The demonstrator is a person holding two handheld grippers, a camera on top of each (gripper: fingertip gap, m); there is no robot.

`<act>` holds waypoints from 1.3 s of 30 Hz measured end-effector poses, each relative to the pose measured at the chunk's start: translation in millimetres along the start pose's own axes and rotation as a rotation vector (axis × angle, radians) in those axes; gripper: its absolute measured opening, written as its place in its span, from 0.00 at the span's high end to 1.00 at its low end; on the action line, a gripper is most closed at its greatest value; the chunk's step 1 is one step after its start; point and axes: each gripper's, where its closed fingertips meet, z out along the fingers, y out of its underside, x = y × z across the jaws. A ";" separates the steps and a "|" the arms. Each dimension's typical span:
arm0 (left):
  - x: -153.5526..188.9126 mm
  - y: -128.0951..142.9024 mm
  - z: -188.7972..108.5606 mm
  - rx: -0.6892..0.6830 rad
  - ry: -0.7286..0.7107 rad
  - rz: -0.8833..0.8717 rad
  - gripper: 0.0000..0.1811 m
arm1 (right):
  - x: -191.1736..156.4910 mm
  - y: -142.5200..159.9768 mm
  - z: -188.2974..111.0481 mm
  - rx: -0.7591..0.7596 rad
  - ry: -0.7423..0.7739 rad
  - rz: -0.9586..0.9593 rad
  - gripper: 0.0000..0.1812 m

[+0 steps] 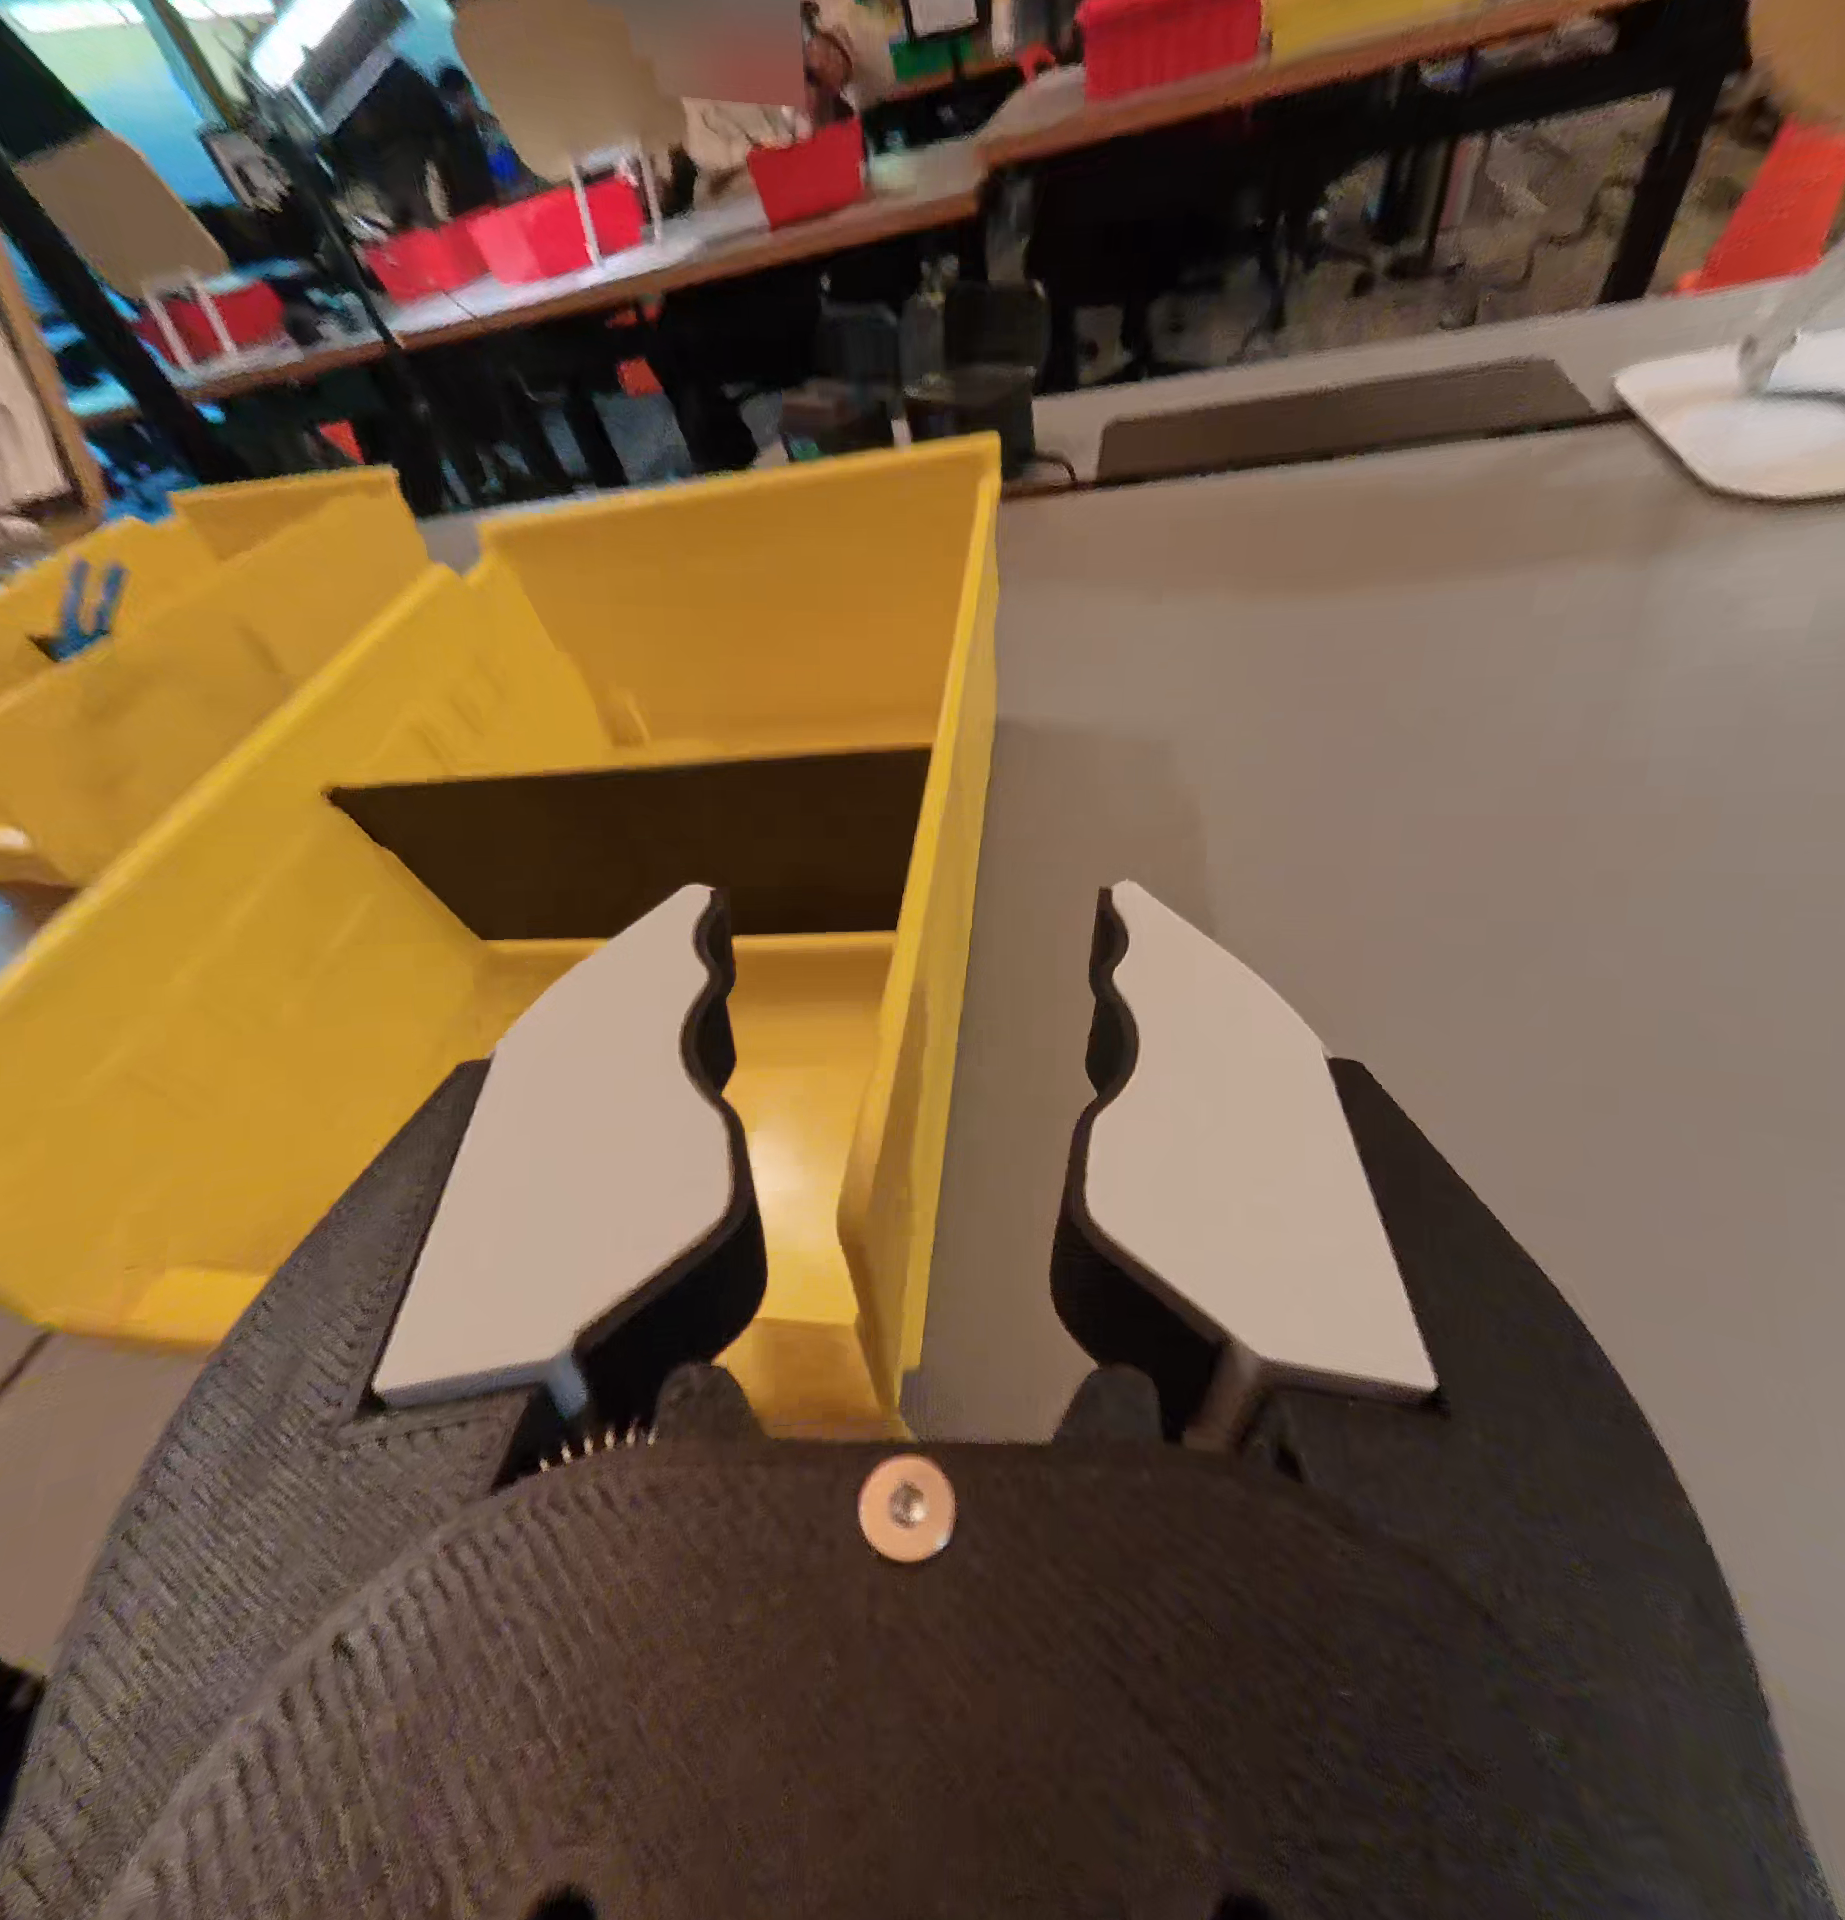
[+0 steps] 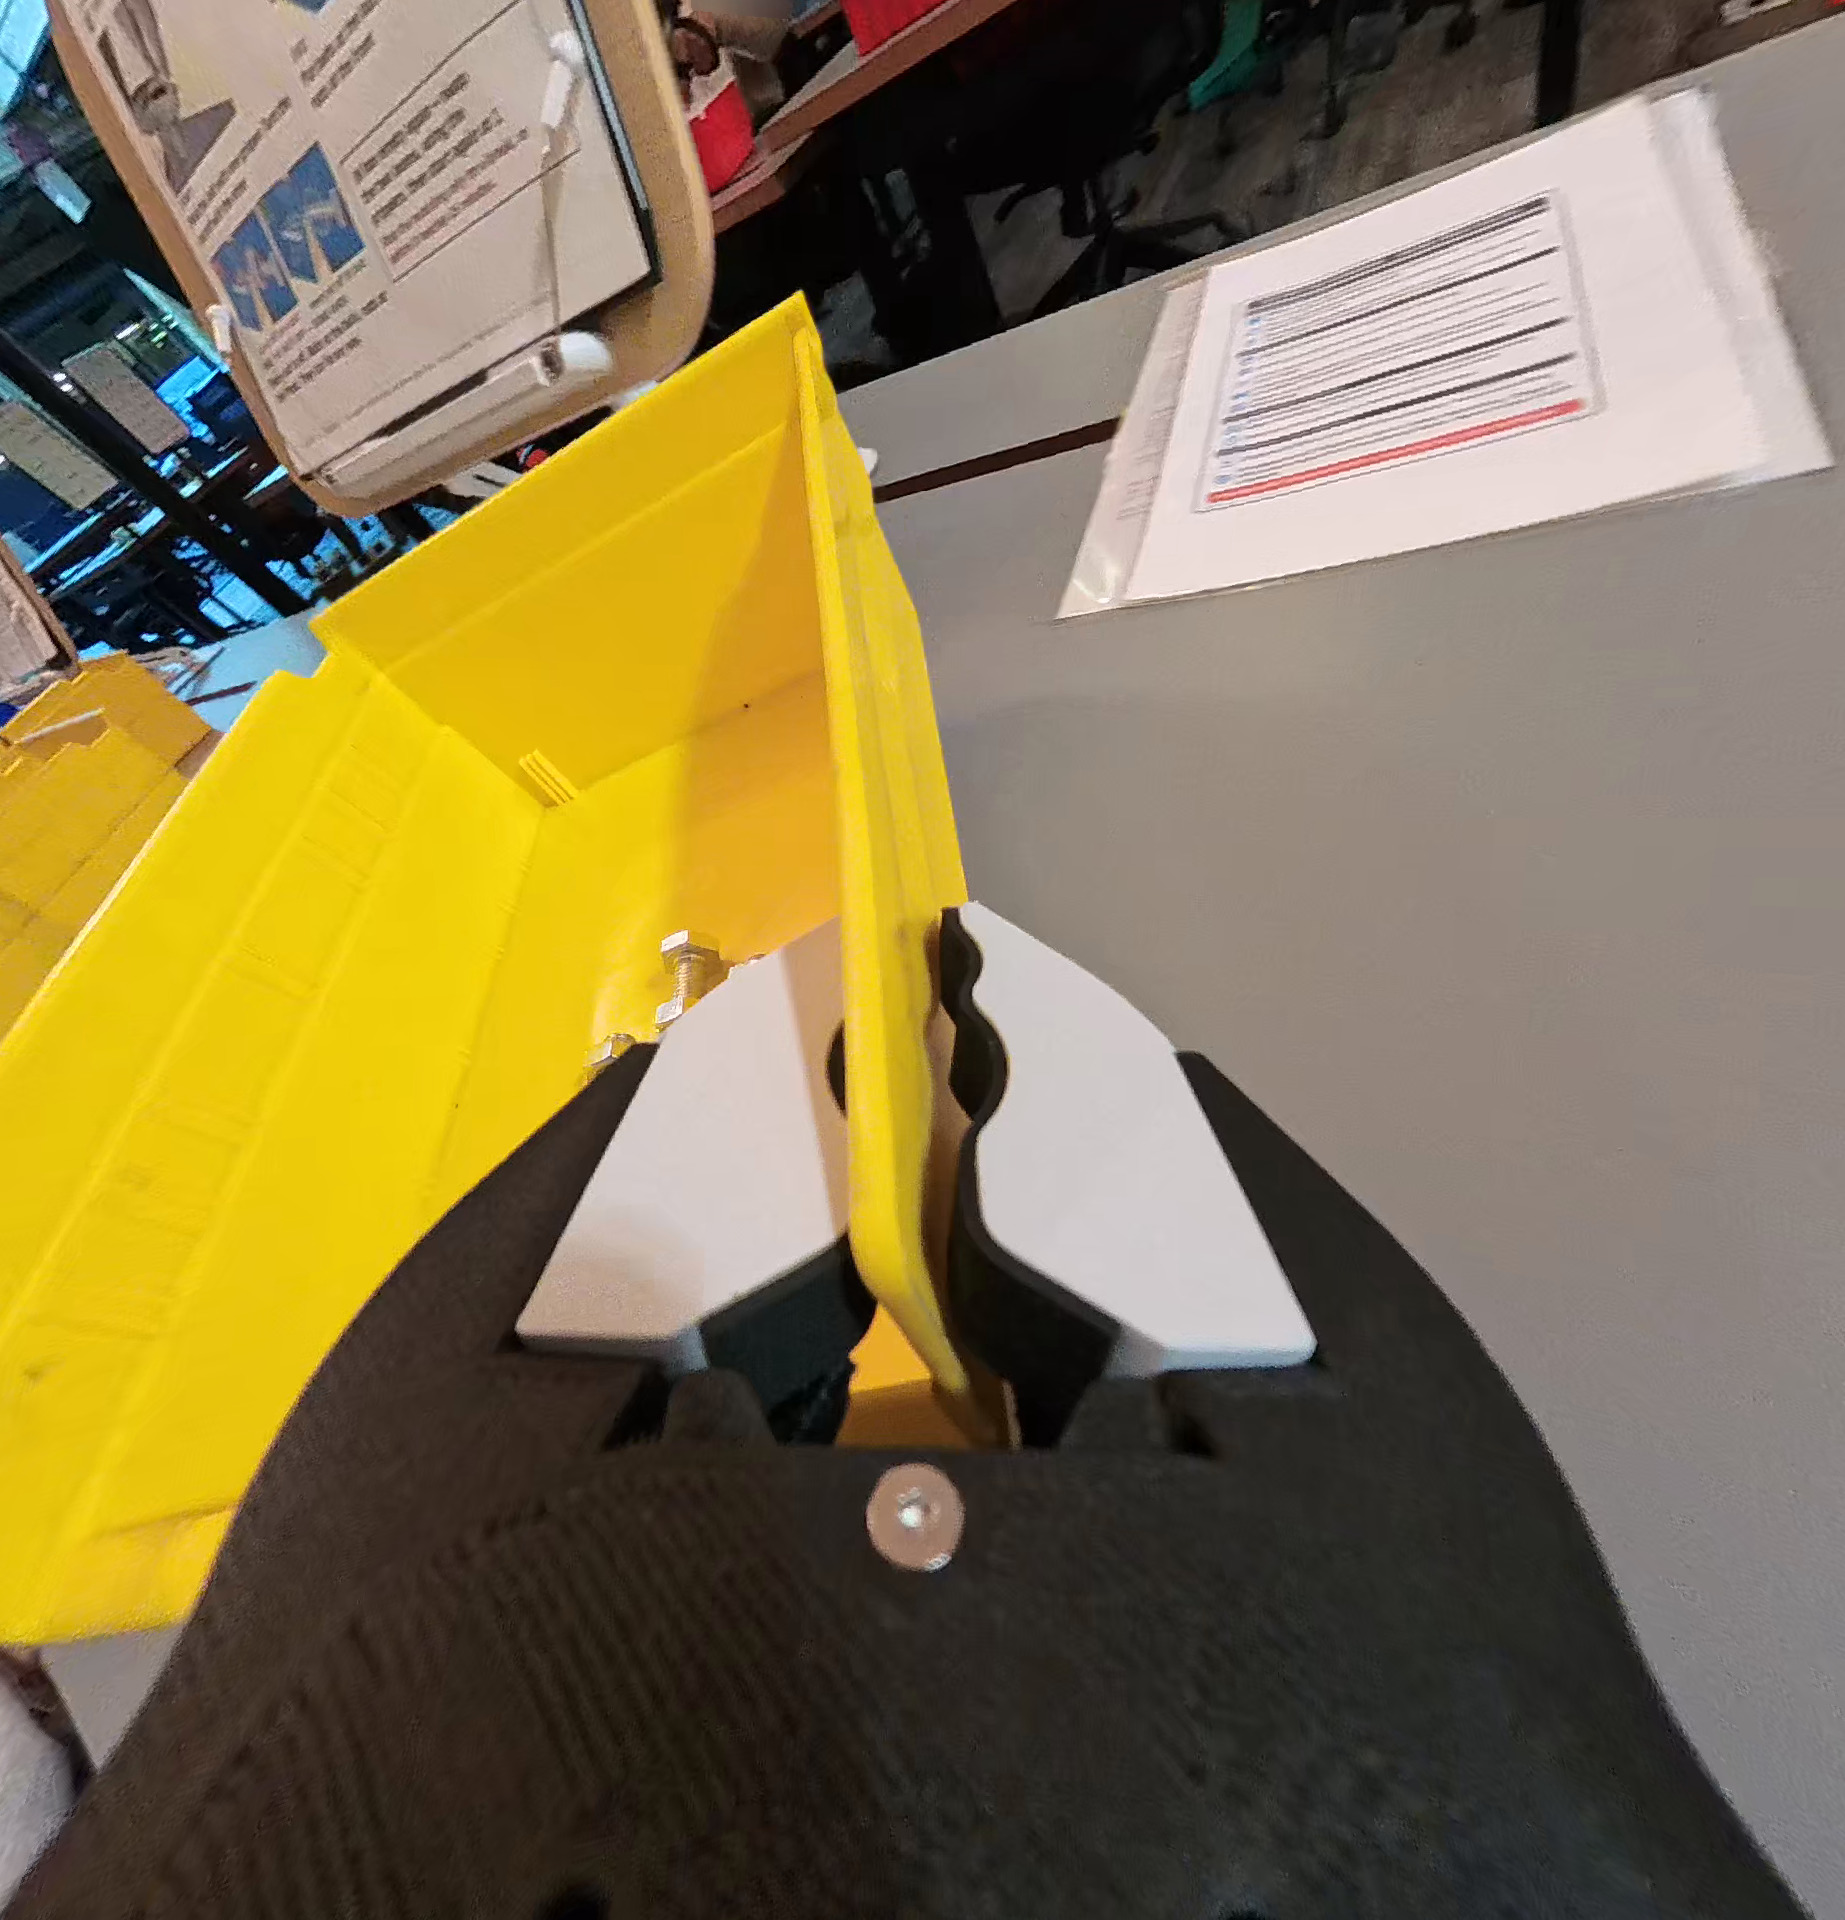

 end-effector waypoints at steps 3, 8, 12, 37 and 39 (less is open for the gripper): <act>11.4 17.4 13.2 -0.053 0.083 -0.018 0.71 | -21.0 1.6 17.1 -0.017 -0.047 -0.009 0.95; 3.8 17.9 15.1 -0.035 0.060 0.031 0.97 | -65.0 12.4 41.9 -0.069 -0.137 -0.049 0.95; 4.0 5.0 7.9 0.003 0.042 0.087 0.97 | -102.7 27.0 66.1 -0.096 -0.191 -0.071 0.95; -1.4 -134.3 -98.2 0.244 0.000 0.169 0.95 | -376.4 120.4 241.6 -0.096 -0.264 -0.061 0.93; 2.3 -140.5 -104.5 0.254 0.003 0.174 0.95 | -411.3 131.4 250.5 -0.079 -0.282 -0.026 0.89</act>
